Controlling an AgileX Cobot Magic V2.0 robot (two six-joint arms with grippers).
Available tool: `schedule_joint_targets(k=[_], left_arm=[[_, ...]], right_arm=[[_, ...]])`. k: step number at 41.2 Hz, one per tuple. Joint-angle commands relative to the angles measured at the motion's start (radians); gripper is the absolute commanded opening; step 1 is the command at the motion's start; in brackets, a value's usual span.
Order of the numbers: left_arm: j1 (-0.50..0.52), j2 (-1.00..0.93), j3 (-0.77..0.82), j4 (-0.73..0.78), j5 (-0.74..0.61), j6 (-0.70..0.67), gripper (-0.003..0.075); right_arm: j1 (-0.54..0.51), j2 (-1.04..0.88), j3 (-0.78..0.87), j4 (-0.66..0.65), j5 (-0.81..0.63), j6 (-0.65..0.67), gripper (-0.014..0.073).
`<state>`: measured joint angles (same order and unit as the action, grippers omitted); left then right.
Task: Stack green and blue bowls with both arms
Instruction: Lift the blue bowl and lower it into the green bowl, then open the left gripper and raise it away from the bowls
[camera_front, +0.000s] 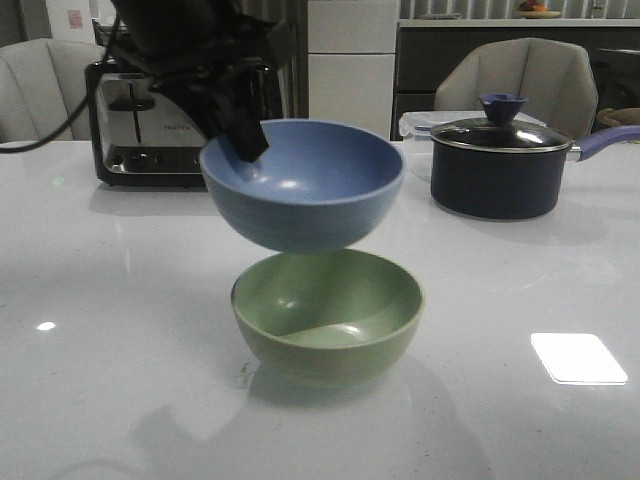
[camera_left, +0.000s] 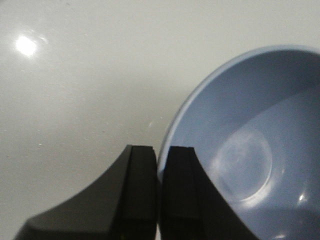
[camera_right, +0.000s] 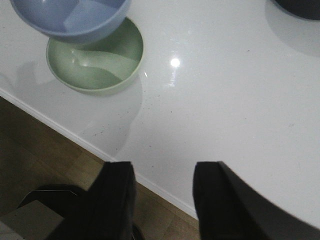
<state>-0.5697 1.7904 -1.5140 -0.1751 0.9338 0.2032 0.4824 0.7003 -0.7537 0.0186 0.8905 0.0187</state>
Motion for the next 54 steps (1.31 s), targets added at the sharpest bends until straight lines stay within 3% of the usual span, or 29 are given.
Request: schedule_joint_targets(k=[1,21,37,42,48,54], left_arm=[[-0.026,-0.042,-0.030,-0.020,-0.004,-0.001,0.0093],[-0.064,-0.038,0.086,-0.018,-0.186,-0.001,0.0093],[-0.062,0.044,0.087,-0.036,-0.209,-0.008,0.0100],[-0.062,0.044,0.087,-0.036,-0.209,-0.008,0.0185],[-0.062,0.044,0.087,-0.036,-0.209,-0.008,0.0389],[-0.062,0.005,0.085,-0.012,-0.209,-0.008,0.0425]], right_arm=[[0.000,-0.002,-0.027,-0.007,-0.059,0.002,0.0405],[0.000,-0.002,-0.027,-0.007,-0.059,0.002,0.0405],[0.000,-0.002,-0.027,-0.007,-0.059,0.002,0.0405],[0.000,-0.002,-0.027,-0.007,-0.059,0.002,0.0405],[0.000,-0.002,-0.027,-0.007,-0.059,0.002,0.0405],[0.000,-0.002,-0.027,-0.007,-0.059,0.002,0.0405]])
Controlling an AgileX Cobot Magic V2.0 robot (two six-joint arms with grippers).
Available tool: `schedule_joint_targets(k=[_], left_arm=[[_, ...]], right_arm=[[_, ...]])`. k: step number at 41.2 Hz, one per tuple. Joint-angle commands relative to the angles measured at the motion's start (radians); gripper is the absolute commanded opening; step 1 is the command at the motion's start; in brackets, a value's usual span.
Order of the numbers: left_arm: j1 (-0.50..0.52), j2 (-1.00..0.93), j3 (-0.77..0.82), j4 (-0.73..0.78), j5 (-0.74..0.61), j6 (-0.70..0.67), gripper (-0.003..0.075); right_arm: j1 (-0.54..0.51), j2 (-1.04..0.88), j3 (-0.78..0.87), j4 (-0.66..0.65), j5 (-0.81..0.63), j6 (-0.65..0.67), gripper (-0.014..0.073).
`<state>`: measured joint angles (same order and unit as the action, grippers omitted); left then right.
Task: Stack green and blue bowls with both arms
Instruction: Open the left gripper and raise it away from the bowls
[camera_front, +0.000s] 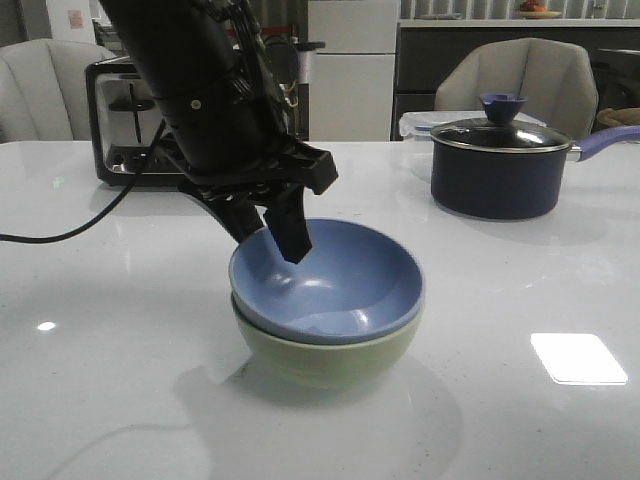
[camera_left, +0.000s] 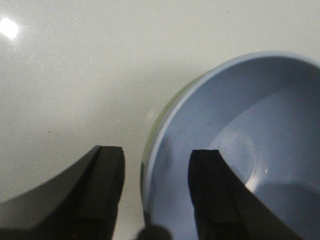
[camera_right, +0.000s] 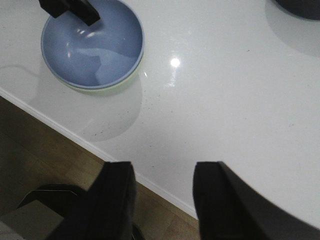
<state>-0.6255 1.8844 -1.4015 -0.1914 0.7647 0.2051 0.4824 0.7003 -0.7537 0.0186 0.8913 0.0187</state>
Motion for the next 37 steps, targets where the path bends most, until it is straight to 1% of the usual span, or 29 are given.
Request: schedule_joint_targets(k=[1,8,15,26,37], left_arm=[[-0.007,-0.101,-0.028,0.009,-0.040,-0.010,0.0425],[-0.007,-0.232,-0.024,0.049,-0.033,-0.010,0.0425],[-0.023,-0.399,0.049,0.049,-0.055,-0.010,0.0425],[-0.064,-0.697,0.262,0.051,-0.066,-0.003,0.0425],[-0.068,-0.990,0.519,0.063,-0.066,-0.003,0.0425]], right_arm=[[0.000,-0.002,-0.027,-0.007,-0.060,0.002,0.0405],[0.000,-0.002,-0.027,-0.007,-0.060,0.002,0.0405],[0.000,-0.002,-0.027,-0.007,-0.060,0.002,0.0405],[0.000,-0.002,-0.027,-0.007,-0.060,0.002,0.0405],[0.000,-0.002,-0.027,-0.007,-0.060,0.002,0.0405]])
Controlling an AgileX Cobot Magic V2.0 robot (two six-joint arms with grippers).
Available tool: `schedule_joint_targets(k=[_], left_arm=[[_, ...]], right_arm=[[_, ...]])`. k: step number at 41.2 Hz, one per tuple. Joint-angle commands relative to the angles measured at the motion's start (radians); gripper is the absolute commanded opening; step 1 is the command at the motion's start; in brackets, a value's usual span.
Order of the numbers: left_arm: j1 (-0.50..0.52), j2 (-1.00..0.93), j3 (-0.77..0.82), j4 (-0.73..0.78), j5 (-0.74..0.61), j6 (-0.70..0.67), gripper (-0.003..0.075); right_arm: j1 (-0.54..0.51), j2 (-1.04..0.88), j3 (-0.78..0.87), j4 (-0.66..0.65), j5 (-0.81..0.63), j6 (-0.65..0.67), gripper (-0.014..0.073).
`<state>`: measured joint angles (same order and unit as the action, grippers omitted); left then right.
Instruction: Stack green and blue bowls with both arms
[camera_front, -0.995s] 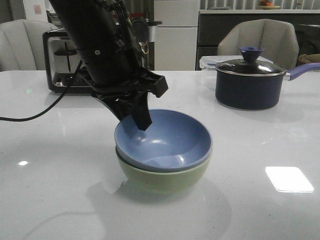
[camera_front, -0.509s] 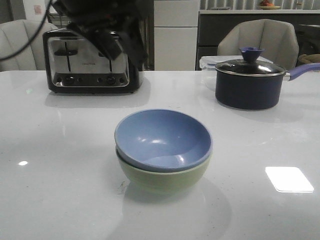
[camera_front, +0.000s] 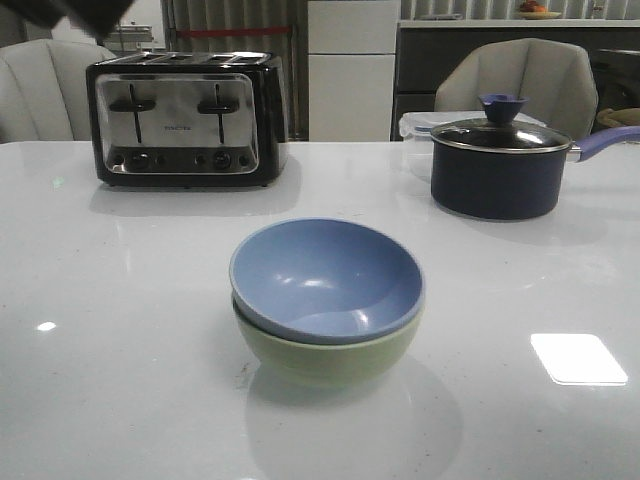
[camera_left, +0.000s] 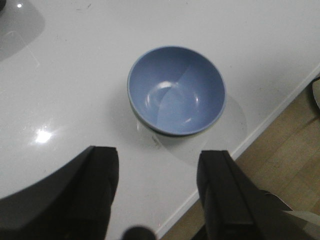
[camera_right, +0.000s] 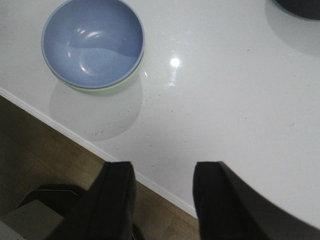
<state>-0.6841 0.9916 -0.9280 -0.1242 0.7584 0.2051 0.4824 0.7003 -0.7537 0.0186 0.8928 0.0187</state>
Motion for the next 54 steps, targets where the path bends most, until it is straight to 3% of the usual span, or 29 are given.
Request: schedule_joint_targets(k=[1,14,26,30,41,54], left_arm=[[-0.009,-0.127,0.065,-0.004,-0.060,-0.003,0.0425],[-0.009,-0.376,0.261,-0.004,-0.065,-0.003,0.0425],[-0.009,-0.398,0.279,-0.004,-0.111,-0.003,0.0420],[-0.009,-0.398,0.279,-0.004,-0.115,-0.003,0.0374],[-0.009,-0.398,0.279,-0.004,-0.115,-0.003,0.0115],[-0.009,-0.398,0.279,-0.007,-0.113,-0.003,0.0093]], right_arm=[[0.000,-0.002,-0.027,-0.007,-0.062,0.002,0.0405],[0.000,-0.002,-0.027,-0.011,-0.062,-0.001,0.0405],[0.000,-0.002,-0.027,-0.019,-0.060,-0.063,0.0401],[0.000,-0.002,-0.027,-0.019,-0.057,-0.063,0.0326],[0.000,-0.002,-0.027,-0.019,-0.057,-0.063,0.0028],[0.000,-0.002,-0.027,-0.019,-0.057,-0.063,0.0028]])
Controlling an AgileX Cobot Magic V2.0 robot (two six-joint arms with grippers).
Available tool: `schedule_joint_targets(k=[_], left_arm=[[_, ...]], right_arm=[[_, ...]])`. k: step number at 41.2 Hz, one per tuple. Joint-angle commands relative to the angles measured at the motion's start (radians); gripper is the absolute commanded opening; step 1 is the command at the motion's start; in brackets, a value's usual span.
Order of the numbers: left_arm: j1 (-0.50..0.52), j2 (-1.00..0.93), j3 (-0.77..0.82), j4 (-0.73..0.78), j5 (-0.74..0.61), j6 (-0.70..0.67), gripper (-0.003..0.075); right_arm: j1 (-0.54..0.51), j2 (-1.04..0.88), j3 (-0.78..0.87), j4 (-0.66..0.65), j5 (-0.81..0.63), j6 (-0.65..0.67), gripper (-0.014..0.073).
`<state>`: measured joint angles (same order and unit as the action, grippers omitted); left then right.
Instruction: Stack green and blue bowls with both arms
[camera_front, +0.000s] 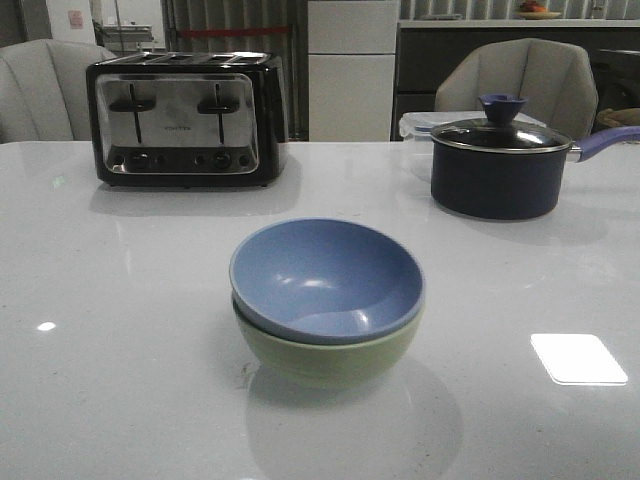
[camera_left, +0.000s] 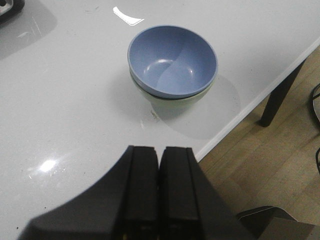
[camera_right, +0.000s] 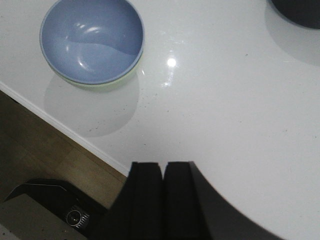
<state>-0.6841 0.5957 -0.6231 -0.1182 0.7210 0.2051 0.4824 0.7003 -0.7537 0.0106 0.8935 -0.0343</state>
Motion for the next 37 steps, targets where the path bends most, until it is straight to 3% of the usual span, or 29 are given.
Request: schedule_joint_targets(k=[1,14,17,25,32,37], left_arm=[[-0.009,-0.002,-0.026,-0.013,-0.076,-0.003,0.0093],[-0.023,-0.014,-0.026,-0.017,-0.076,-0.003,0.0093],[0.014,-0.034,-0.026,-0.017,-0.076,-0.003,0.0094],[0.226,-0.175,0.041,-0.017,-0.133,-0.003,0.0093],[0.419,-0.395,0.217,-0.017,-0.297,-0.003,0.0094],[0.520,-0.556,0.318,-0.017,-0.334,-0.003,0.0094]], right_arm=[[0.000,-0.002,-0.027,-0.011,-0.058,-0.010,0.0028],[0.000,-0.002,-0.027,-0.011,-0.057,-0.010,0.0028],[0.000,-0.002,-0.027,-0.011,-0.058,-0.010,0.0028],[0.000,-0.002,-0.027,-0.011,-0.058,-0.010,0.0028],[0.000,-0.002,-0.027,-0.011,-0.058,-0.010,0.0028],[0.000,-0.002,-0.027,-0.011,-0.058,-0.010,0.0028]])
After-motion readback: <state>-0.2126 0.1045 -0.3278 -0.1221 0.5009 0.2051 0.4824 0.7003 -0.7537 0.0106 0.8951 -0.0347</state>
